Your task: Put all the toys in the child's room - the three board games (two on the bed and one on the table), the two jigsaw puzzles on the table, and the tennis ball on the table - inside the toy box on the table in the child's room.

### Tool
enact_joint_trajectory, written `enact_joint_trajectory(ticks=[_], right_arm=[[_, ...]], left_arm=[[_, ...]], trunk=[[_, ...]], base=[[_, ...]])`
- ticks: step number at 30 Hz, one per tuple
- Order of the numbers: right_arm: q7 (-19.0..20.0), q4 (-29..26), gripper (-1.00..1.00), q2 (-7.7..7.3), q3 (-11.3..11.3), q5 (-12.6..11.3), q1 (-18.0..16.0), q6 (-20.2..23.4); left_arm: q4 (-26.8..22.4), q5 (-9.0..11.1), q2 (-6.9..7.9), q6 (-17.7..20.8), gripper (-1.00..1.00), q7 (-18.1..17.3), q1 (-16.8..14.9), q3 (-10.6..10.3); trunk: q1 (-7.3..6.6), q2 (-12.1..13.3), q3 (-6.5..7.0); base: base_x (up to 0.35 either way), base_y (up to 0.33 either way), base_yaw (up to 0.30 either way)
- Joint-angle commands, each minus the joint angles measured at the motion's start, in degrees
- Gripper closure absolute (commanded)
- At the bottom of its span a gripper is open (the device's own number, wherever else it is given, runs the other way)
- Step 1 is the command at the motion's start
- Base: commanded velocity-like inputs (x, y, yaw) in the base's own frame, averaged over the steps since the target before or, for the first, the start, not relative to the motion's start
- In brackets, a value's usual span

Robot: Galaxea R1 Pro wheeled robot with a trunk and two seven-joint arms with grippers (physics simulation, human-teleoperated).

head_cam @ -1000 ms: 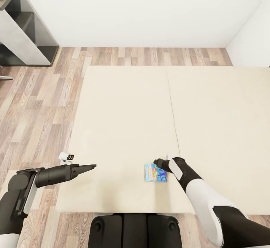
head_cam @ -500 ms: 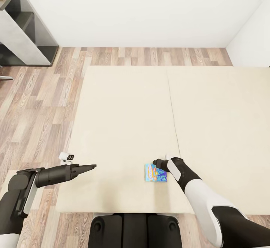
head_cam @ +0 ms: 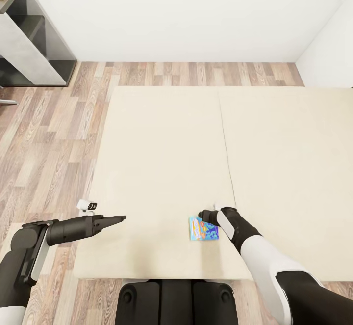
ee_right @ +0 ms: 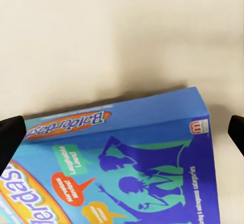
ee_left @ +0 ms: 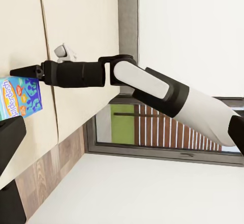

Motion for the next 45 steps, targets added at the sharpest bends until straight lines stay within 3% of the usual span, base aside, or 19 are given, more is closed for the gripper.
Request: enact_joint_trajectory(ticks=[1, 8, 17, 45], right_arm=[[-0.47, -0.11, -1.0, -0.03, 0.34, -0.6, 0.0, 0.24], [0.09, -0.11, -1.0, -0.15, 0.7, -0.55, -0.14, 0.24], [5.08, -0.11, -1.0, -0.26, 0.73, -0.46, -0.18, 0.04], [5.85, -0.15, -1.0, -0.72, 0.57, -1.15, -0.18, 0.44]], left_arm=[[-0.01, -0.06, 0.02, 0.61, -1.0, -0.24, -0.02, 0.0], [-0.01, -0.07, 0.01, 0.61, -1.0, -0.24, -0.02, 0.0], [-0.01, -0.04, 0.01, 0.61, -1.0, -0.24, -0.02, 0.0], [-0.01, -0.04, 0.01, 0.61, -1.0, -0.24, -0.02, 0.0]], trunk=[[0.03, -0.09, -0.06], [0.03, -0.09, -0.06], [0.03, -0.09, -0.06], [0.03, -0.09, -0.06]], base=[[0.0, 0.0, 0.0], [0.0, 0.0, 0.0], [0.0, 0.0, 0.0], [0.0, 0.0, 0.0]])
